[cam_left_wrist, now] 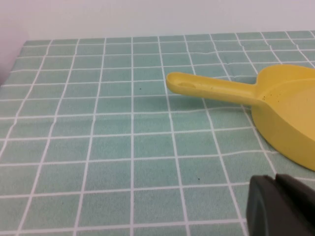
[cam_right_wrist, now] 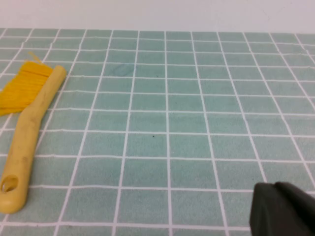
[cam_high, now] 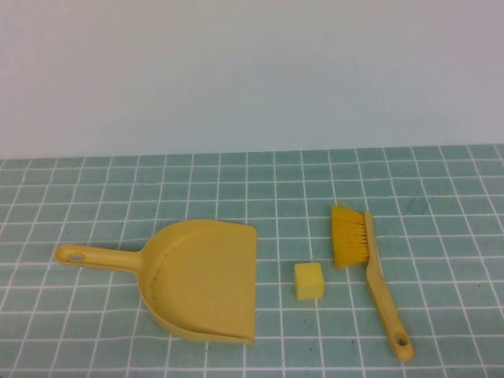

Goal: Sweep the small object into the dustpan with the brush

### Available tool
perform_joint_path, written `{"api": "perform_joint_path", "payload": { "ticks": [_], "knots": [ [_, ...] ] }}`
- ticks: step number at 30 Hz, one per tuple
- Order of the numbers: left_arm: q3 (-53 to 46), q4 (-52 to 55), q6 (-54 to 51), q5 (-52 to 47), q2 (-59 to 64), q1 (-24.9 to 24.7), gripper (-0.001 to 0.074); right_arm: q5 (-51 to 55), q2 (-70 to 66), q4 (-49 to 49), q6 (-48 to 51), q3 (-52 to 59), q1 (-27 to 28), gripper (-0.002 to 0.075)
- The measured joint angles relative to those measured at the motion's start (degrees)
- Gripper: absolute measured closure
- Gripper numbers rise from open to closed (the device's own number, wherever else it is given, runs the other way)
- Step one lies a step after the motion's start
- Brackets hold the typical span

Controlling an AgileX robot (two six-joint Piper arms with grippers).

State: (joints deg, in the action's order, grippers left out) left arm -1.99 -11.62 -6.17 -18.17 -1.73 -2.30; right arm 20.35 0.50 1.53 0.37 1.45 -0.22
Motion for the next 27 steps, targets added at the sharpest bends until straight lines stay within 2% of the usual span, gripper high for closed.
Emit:
{"api": "perform_joint_path", "payload": {
  "ticks": [17, 21, 27],
  "knots": [
    [0.0, 0.6, -1.07, 0.69, 0.0, 0.0, 0.0735, 0.0, 0.0, 0.41, 0.0, 0.0, 0.0, 0.0727],
    [0.0, 0.13, -1.74, 7.85, 0.0, 0.0, 0.0736, -2.51, 0.0, 0.42, 0.0, 0.06, 0.0, 0.0727],
    [0.0, -1.77, -1.74, 19.08, 0.0, 0.0, 0.0736, -16.84, 0.0, 0.42, 0.0, 0.06, 0.0, 0.0727]
  ]
}}
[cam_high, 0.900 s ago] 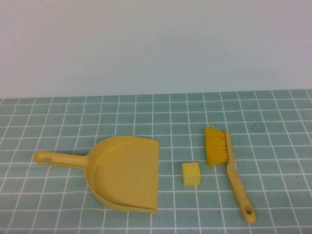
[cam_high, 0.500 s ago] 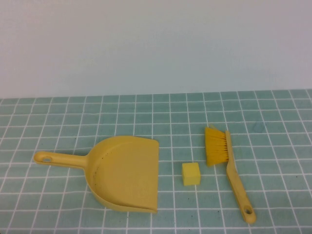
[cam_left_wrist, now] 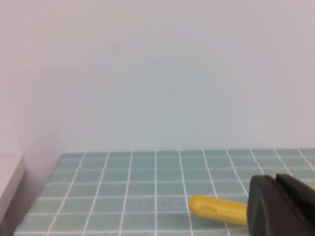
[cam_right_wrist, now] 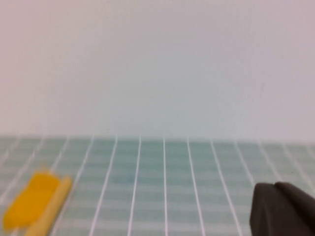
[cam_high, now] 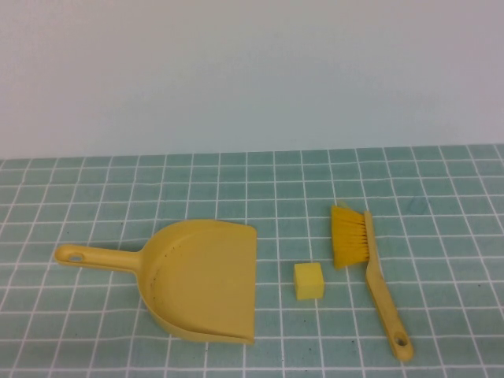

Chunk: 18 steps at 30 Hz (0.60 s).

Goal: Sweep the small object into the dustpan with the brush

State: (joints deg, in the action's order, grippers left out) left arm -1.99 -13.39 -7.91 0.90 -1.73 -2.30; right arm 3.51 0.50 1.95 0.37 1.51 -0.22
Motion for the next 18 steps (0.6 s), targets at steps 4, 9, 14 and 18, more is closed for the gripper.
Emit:
{"api": "perform_joint_path", "payload": {
  "ticks": [4, 9, 14, 18],
  "knots": [
    [0.0, 0.0, 0.0, 0.09, 0.0, 0.0, 0.0736, -4.88, 0.0, 0.0, 0.0, 0.0, 0.0, 0.0727],
    [0.0, 0.19, -0.15, -0.32, 0.0, 0.0, 0.0736, -5.34, 0.0, 0.0, 0.0, 0.0, 0.0, 0.0727],
    [0.0, -1.59, 2.81, 2.56, 0.0, 0.0, 0.0736, -6.74, 0.0, 0.0, 0.85, 0.0, 0.0, 0.0727],
    [0.11, -1.92, 5.75, 5.34, 0.0, 0.0, 0.0736, -8.69, 0.0, 0.0, 0.87, 0.0, 0.0, 0.0727]
  ]
}}
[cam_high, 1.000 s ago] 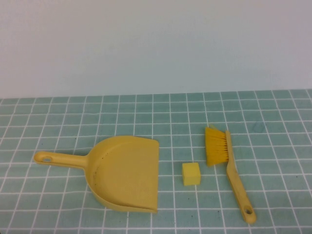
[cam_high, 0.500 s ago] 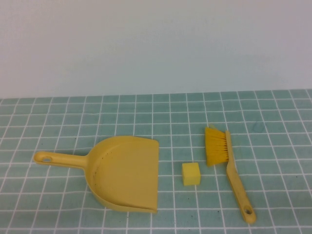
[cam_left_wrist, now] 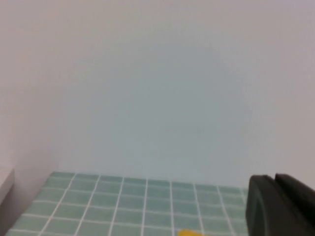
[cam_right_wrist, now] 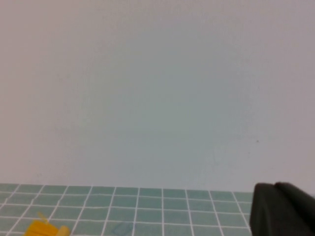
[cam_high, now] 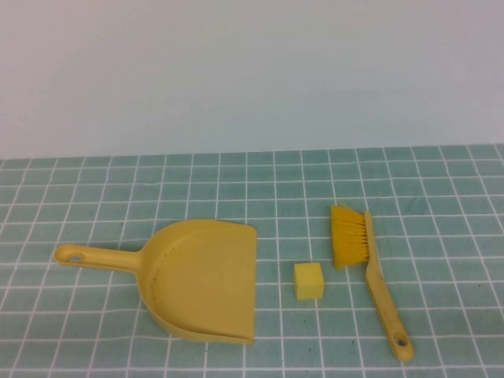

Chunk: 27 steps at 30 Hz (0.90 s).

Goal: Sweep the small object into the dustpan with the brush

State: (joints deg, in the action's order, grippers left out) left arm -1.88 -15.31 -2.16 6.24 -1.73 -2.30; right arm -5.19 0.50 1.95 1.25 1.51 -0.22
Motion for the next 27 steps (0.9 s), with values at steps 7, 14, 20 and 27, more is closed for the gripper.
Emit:
{"api": "perform_joint_path", "payload": {
  "ticks": [7, 14, 20, 27],
  "knots": [
    [10.7, 1.08, 2.16, -8.24, 0.36, 0.0, 0.0736, 10.19, -0.12, -0.9, -0.3, -7.11, 0.0, 0.0727],
    [23.93, 1.08, -1.17, -21.53, 7.38, 0.0, 0.0737, 32.14, -9.01, -2.74, 0.07, -25.84, 0.0, 0.0727],
    [25.83, -1.88, -1.87, -28.95, 17.48, 0.0, 0.0738, 49.67, -25.38, -13.52, 4.81, -40.32, 0.0, 0.0727],
    [24.54, -6.5, -1.11, -28.55, 28.19, 0.0, 0.0735, 61.02, -51.74, -24.98, 18.02, -51.15, 0.0, 0.0726]
  ]
}}
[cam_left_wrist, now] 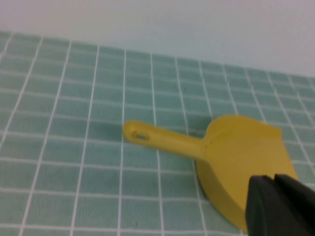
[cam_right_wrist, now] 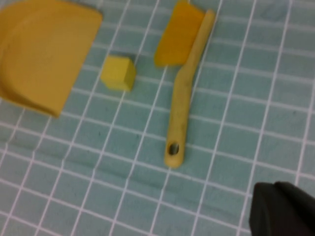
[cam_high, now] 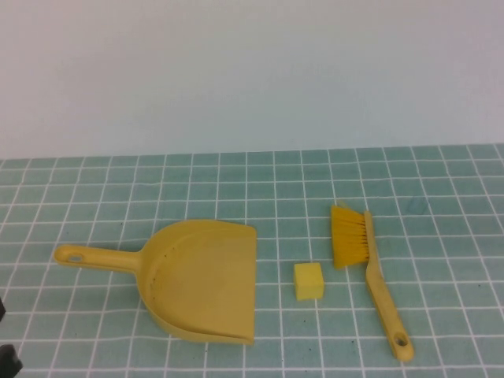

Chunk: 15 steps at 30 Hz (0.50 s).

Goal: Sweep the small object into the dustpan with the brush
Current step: Pick up the broom from the table

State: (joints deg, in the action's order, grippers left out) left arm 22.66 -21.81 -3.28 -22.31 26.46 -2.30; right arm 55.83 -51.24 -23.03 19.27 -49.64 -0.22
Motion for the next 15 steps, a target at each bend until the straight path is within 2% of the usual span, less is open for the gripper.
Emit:
{"api": "perform_joint_path", "payload": {
  "ticks": [3, 5, 12, 15],
  "knots": [
    [0.0, -1.07, 0.0, 0.0, 3.53, 0.0, 0.0735, 1.3, -10.81, -0.26, 0.81, -2.7, -1.0, 0.0726],
    [0.0, -2.96, -0.67, 0.0, 5.11, 0.0, 0.0735, 1.85, -17.27, -0.12, 0.71, -4.46, -3.89, 0.0725],
    [0.68, -3.99, -4.08, -1.03, 6.02, 0.0, 0.0735, -1.2, -36.07, 8.03, -9.5, -12.31, -21.6, 0.0722],
    [0.68, -3.99, -4.08, -1.15, 6.02, 0.0, 0.0735, -1.83, -42.15, 11.83, -13.13, -16.02, -26.81, 0.0722]
  ]
}}
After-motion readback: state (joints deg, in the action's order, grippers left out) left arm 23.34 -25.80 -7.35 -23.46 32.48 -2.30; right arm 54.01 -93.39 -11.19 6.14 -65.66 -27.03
